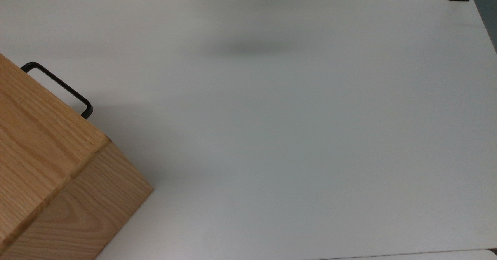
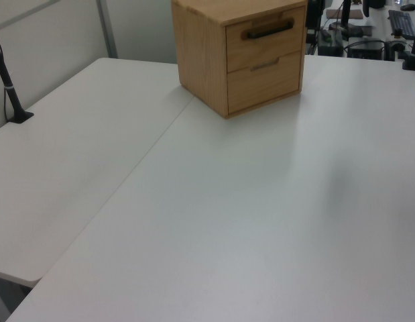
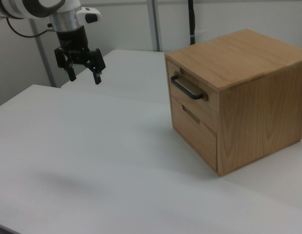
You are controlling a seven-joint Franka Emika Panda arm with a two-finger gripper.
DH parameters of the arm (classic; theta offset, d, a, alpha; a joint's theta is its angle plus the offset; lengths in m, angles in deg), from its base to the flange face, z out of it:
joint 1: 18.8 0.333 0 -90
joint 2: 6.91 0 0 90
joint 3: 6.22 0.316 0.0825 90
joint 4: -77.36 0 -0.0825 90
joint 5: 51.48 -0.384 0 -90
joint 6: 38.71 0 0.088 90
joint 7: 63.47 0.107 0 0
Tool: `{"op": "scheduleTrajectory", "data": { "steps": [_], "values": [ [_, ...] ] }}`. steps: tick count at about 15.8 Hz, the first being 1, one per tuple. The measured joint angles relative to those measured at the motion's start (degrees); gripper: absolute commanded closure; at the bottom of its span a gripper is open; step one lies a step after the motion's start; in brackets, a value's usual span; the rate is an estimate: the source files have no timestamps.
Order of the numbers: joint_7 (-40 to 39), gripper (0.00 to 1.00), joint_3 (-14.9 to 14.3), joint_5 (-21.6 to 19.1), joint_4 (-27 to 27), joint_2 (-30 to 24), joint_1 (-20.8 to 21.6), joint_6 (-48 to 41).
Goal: Open the drawer by sliding it
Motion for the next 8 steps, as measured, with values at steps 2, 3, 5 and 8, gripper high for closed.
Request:
{"op": "scheduleTrajectory", "data": {
  "steps": [2, 3, 5, 8],
  "values": [
    [0.00, 0.00, -0.22, 0.03, -0.05, 0.00, -0.21, 0.00],
    [0.00, 0.00, -0.39, 0.10, -0.05, -0.01, -0.49, 0.00],
    [-0.29, 0.00, -0.73, 0.17, 0.23, -0.06, -1.73, 0.00],
    [0.00, 0.00, -1.09, 0.17, 1.57, -0.39, -3.34, 0.00]
  ]
}}
